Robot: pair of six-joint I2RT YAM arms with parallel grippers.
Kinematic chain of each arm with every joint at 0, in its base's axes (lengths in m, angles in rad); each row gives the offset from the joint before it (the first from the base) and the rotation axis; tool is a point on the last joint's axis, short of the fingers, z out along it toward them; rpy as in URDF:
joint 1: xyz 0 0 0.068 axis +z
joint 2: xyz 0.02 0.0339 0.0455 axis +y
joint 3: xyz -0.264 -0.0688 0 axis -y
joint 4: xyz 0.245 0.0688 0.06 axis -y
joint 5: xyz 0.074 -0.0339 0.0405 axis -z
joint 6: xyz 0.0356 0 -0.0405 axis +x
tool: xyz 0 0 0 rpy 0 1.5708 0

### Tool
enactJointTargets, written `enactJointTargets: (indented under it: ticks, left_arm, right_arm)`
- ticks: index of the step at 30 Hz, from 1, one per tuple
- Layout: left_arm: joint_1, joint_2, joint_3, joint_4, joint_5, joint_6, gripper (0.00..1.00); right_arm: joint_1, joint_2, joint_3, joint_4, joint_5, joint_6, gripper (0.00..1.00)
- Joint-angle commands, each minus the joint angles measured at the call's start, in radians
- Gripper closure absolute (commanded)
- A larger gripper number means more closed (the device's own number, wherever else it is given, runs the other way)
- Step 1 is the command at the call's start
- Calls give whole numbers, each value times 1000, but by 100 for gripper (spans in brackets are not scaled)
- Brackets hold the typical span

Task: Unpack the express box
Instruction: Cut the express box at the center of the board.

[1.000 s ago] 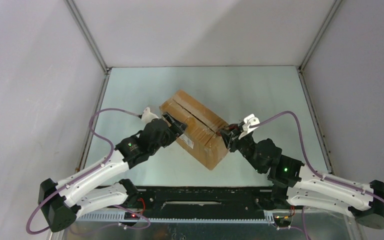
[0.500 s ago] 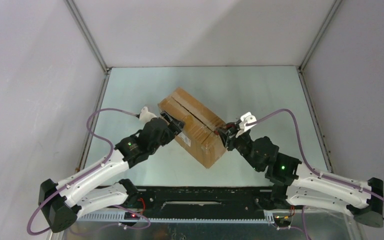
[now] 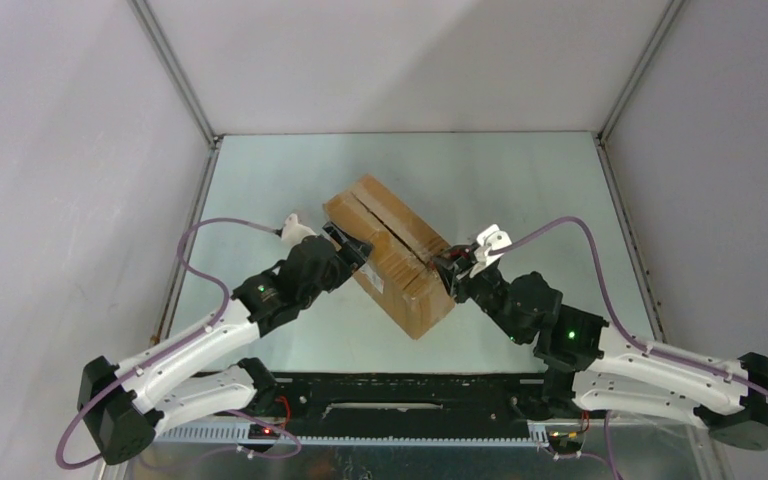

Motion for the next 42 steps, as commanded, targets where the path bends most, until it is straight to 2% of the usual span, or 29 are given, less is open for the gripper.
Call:
enactJointTargets:
  ticks: [1, 8, 13, 20, 29, 37, 42]
  left_arm:
    - [8, 54, -68, -207, 17, 49, 21]
    - [9, 46, -63, -220, 7, 50, 21]
    - [10, 43, -70, -220, 8, 46, 21]
    - [15, 46, -69, -220, 12, 47, 21]
    - [19, 62, -63, -219, 22, 44, 21]
    - [19, 65, -59, -226, 26, 29, 21]
    - [19, 63, -48, -221, 28, 34, 21]
  right_arm:
    - [-7, 45, 16, 76, -11, -19, 100]
    - [4, 23, 1, 110, 59, -74, 100]
    - [4, -10, 5, 48, 76, -96, 100]
    - [9, -40, -62, -42, 12, 16, 100]
    - [27, -63, -98, -155, 56, 94, 100]
    - [61, 48, -244, -92, 65, 256, 100]
    - [79, 50, -252, -102, 112, 259, 100]
